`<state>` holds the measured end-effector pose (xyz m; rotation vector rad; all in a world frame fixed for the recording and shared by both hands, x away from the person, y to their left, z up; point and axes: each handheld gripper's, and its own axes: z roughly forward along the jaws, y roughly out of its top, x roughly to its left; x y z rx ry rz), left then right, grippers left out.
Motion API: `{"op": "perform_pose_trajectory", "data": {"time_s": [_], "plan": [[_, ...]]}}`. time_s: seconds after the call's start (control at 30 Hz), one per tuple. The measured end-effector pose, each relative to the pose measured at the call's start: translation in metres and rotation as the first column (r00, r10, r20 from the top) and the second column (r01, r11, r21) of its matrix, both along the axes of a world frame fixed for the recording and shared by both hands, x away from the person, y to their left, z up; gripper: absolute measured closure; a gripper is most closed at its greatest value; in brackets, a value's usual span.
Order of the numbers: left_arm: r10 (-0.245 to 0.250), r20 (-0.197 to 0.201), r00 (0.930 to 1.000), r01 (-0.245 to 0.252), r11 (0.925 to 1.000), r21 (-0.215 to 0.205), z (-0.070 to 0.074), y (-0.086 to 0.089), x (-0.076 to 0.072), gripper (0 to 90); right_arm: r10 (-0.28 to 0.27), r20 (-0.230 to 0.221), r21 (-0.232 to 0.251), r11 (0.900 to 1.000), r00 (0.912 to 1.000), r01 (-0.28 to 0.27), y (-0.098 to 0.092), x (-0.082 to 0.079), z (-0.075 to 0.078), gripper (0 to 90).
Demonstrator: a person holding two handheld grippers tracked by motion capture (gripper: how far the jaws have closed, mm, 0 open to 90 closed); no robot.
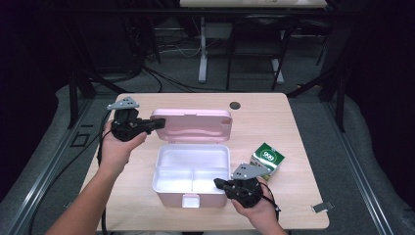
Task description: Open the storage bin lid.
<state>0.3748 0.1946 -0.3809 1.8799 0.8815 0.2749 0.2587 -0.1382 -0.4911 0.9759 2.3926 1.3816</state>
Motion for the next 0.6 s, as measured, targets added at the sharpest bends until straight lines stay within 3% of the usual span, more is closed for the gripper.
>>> {"op": "perform_pose_trajectory", "data": {"time_s": [0.3,0.6], "plan": [[0.043,-0.02,0.9989,-0.043,0.9991,-0.003,-0.004,-0.004,0.019,87.8,0.001,0.003,0.015,1.0,1.0,-0.001,0.0,0.001,-0.001,90.0],[0.088,-0.05,0.9949,-0.086,0.9958,0.03,-0.015,0.001,0.035,79.6,0.006,0.005,0.019,1.0,1.0,-0.006,-0.001,0.001,-0.001,90.0]]}}
